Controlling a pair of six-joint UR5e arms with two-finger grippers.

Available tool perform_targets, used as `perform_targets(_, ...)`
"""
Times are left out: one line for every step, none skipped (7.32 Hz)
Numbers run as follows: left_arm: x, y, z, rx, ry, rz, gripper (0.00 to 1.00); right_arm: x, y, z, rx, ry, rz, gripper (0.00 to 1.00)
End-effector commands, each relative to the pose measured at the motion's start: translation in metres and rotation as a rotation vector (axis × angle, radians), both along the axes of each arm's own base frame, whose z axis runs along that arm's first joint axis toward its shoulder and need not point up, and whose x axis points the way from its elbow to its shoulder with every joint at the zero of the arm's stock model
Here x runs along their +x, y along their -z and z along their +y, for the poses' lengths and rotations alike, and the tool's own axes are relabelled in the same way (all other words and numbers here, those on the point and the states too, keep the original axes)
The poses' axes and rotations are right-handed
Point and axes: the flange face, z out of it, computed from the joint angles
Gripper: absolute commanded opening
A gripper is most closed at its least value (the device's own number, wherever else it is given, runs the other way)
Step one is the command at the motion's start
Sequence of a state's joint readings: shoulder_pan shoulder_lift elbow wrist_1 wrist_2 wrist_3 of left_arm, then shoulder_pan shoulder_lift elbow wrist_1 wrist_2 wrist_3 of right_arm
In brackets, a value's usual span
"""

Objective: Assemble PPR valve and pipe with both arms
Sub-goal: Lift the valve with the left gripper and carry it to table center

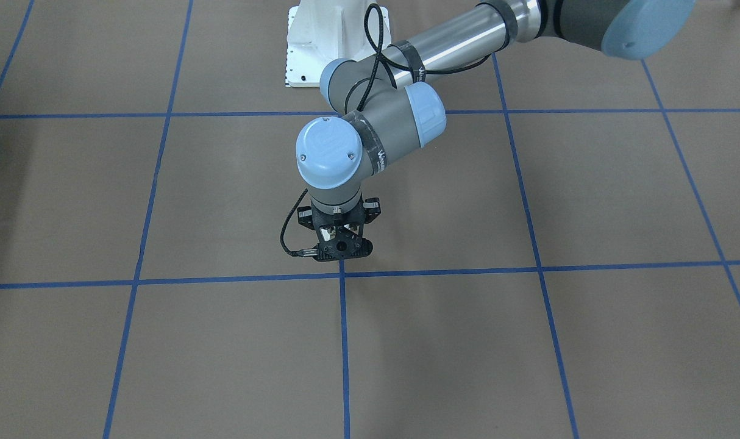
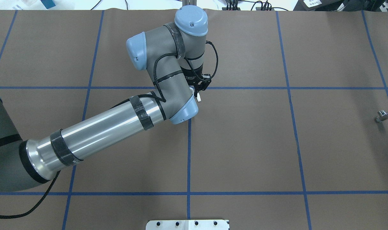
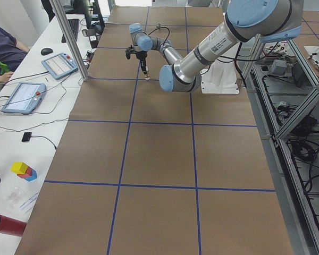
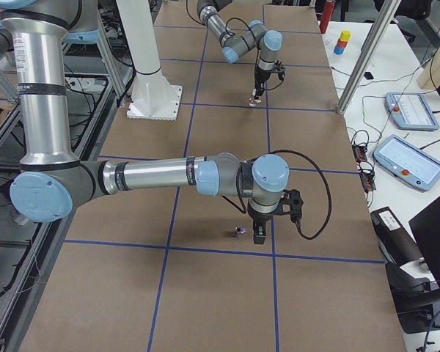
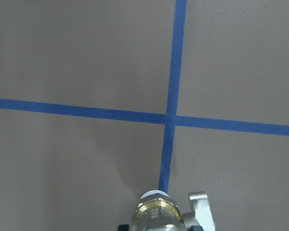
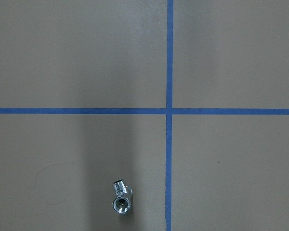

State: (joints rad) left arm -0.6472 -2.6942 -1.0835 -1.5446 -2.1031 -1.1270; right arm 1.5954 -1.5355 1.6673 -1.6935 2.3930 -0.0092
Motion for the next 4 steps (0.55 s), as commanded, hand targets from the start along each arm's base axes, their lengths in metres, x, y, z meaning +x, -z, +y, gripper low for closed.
perform_targets(0.0014, -0.0066, 0.0004, 0.017, 0.000, 0.025, 0.00, 0.0000, 0.0015, 0.0000, 0.003, 0.000, 0.000, 1.00)
perform_targets(0.0023, -0.0079, 0.0013, 0.018, -0.003, 0.024, 0.00, 0.0000, 0.0016, 0.0000, 0.003, 0.000, 0.000, 1.00)
perform_targets(0.0023, -0.0118, 0.0013, 0.023, -0.004, 0.030, 0.00, 0.0001, 0.0007, -0.0007, 0.002, 0.000, 0.002, 1.00)
perform_targets(0.0023, -0.0148, 0.0013, 0.030, -0.003, 0.041, 0.00, 0.0001, -0.0001, 0.0000, 0.000, 0.000, 0.002, 1.00)
